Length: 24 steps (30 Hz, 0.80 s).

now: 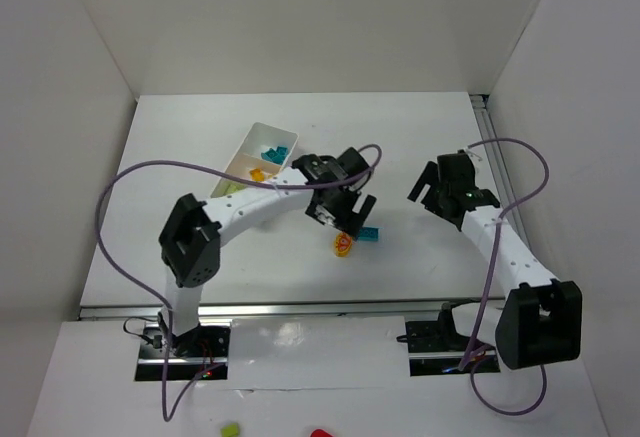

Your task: Sort the legos into containers by color

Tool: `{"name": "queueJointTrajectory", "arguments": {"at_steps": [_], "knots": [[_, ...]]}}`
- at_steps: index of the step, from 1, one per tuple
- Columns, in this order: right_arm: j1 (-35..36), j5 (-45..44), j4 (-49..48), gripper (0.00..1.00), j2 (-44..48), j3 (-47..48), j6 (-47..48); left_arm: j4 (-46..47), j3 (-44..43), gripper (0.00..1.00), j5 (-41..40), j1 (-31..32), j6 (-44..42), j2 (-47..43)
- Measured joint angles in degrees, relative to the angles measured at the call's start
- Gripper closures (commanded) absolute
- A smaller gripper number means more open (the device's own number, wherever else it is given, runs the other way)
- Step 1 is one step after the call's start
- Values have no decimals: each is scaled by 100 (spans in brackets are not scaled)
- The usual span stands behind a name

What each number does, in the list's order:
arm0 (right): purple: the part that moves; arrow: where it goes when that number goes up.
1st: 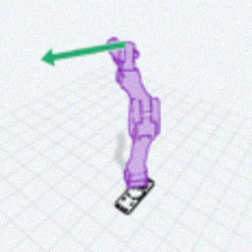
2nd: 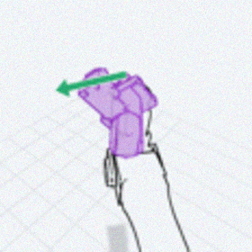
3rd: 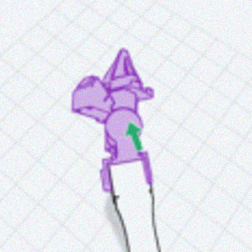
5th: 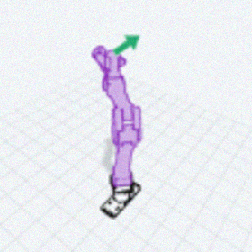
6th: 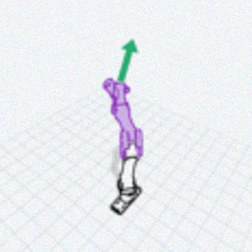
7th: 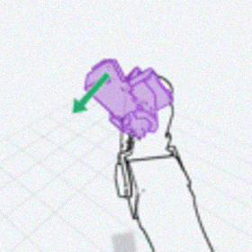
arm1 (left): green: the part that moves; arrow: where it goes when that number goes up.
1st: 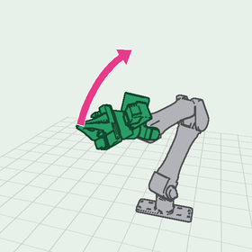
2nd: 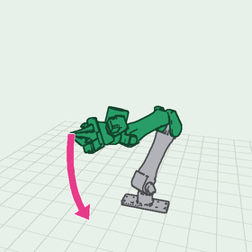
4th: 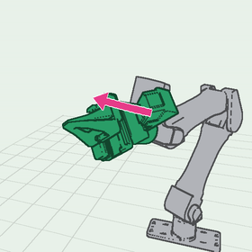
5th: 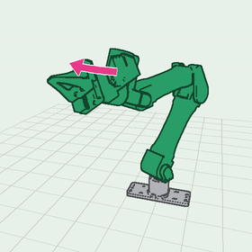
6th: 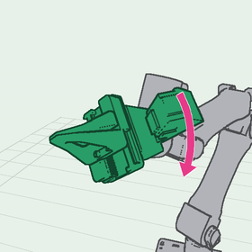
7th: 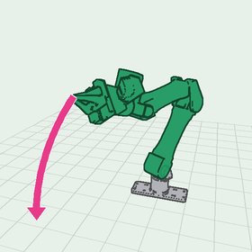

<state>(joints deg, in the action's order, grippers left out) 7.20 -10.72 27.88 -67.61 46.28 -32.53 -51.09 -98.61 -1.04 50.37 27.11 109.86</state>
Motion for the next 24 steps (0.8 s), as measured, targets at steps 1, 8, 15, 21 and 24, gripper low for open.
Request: {"name": "queueJointTrajectory", "arguments": {"at_steps": [1,8,15,21,24], "knots": [[-111,55,57,9,70,-33,-2,68,-4,1,-2,125,39,184],[-527,345,173,9,369,-57,92,332,-7,6,-323,319,317,1008],[-586,737,195,9,380,-131,153,603,-2,23,-466,260,352,1346],[-568,1296,199,9,372,-354,195,638,-4,42,-435,212,302,1519],[-361,1532,101,9,356,-457,219,553,-4,48,-407,74,306,1458]]}}
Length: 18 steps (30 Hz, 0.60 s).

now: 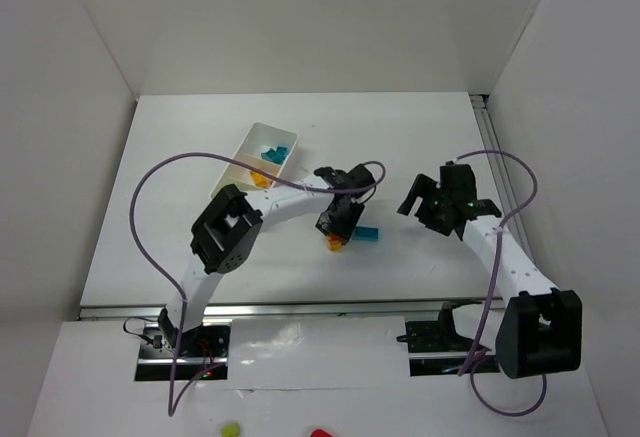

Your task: Sort the legos into containers by color

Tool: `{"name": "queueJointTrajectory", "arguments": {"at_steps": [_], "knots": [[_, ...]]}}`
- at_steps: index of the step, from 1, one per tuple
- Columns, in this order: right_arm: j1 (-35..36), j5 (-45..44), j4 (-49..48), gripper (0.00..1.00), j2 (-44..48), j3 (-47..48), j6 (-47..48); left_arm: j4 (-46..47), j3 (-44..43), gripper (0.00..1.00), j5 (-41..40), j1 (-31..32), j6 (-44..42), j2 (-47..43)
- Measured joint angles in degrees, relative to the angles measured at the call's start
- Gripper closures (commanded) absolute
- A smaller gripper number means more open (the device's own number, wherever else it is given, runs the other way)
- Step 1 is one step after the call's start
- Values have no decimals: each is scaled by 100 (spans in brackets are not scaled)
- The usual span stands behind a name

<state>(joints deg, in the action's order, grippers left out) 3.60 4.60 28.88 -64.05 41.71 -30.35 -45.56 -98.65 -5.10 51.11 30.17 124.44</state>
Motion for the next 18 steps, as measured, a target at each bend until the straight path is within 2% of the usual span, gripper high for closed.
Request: {"name": "queueJointTrajectory", "arguments": {"at_steps": [4,11,18], "knots": [[664,258,-96,8,-229,-118,0,-286,2,58,-39,-393,-39,-505],[1993,181,-361,1,-990,-31,-52,-752,-570,59,-321,-1716,-162,-1875],[2446,-278,-568,1,-1919,420,-179,-968,-664,59,-557,-2942,-188,-2006]]}}
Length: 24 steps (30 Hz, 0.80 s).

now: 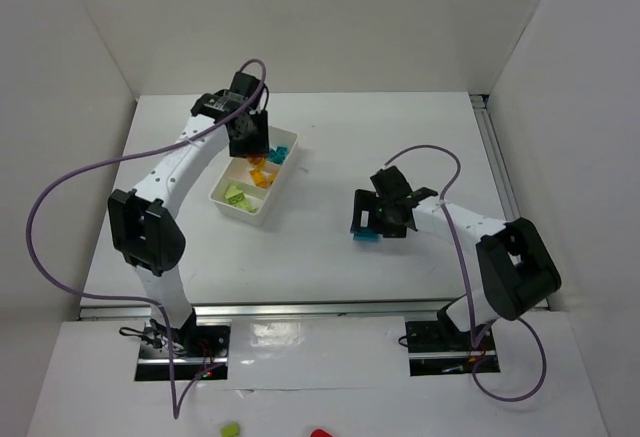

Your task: Sort the legos into containers by color

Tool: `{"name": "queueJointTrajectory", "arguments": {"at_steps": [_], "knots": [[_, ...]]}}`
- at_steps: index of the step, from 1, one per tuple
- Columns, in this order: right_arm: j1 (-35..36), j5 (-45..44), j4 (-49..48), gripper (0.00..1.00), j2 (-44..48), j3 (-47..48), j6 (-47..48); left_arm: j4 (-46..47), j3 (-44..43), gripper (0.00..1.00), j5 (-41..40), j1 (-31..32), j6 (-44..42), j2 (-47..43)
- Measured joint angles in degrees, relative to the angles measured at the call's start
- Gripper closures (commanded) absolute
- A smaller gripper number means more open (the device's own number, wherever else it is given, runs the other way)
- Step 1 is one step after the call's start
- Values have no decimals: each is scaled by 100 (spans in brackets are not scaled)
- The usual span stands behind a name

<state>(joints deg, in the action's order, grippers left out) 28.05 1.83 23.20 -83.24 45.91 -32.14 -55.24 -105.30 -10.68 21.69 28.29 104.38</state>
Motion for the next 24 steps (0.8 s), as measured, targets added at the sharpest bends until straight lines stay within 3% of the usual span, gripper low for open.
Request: {"name": "queueJointTrajectory", "arguments": {"at_steps": [5,10,14,15,18,19,24], "knots": [[256,-269,-94,1,-496,260,-131,-4,116,59,-9,-481,-11,247],[433,-511,-140,8,-619,363,-258,103,162,59,-2,-660,-13,702],[470,-697,-146,12,-621,372,-330,186,164,52,-35,-647,-9,1119],[470,-728,-146,14,-621,372,-345,201,164,49,-46,-640,-11,1196],[472,-791,-153,21,-621,372,-365,269,168,27,-66,-634,-31,1373],[472,-809,-155,24,-621,372,-363,286,168,12,-72,-634,-37,1412],[503,-852,-146,41,-621,444,-332,299,166,6,-149,-634,-103,1449]]}}
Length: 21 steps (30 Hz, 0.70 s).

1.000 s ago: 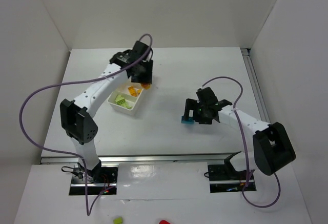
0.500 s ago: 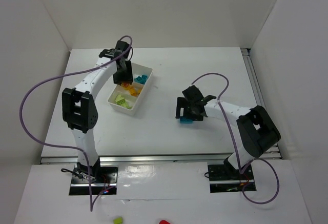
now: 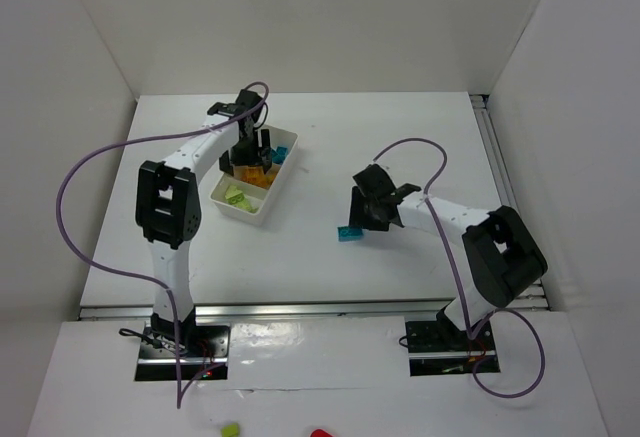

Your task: Sort the legos into containers by color

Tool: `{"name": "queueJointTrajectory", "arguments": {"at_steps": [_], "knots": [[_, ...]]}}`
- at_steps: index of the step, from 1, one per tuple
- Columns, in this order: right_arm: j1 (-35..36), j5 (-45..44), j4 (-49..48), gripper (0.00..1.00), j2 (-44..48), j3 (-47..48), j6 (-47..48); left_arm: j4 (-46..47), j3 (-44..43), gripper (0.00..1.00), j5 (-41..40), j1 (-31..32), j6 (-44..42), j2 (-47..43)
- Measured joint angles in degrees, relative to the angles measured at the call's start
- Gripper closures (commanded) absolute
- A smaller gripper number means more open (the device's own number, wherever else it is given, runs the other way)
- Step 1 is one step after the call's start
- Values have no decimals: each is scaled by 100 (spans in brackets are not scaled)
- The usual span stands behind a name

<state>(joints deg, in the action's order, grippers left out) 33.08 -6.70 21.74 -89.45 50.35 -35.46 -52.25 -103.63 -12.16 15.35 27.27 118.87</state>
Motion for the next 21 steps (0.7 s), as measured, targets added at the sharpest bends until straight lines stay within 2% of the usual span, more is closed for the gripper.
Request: {"name": "queueJointTrajectory", "arguments": {"at_steps": [2,8,9,12,16,21], "knots": [[17,0,11,44,0,101,2,-4,-9,6,-7,0,0,0],[90,17,105,44,0,802,179,-39,-61,6,-20,-2,9,-363],[103,24,127,39,-2,984,214,-44,-61,6,-22,-7,11,-520],[140,4,149,18,-155,1676,352,-39,-61,6,9,-66,11,-1147],[221,-81,184,7,-369,1937,404,-22,-61,6,48,-293,7,-1941],[348,-103,439,3,-352,1215,267,-31,-61,6,98,-483,-4,-2354]]}}
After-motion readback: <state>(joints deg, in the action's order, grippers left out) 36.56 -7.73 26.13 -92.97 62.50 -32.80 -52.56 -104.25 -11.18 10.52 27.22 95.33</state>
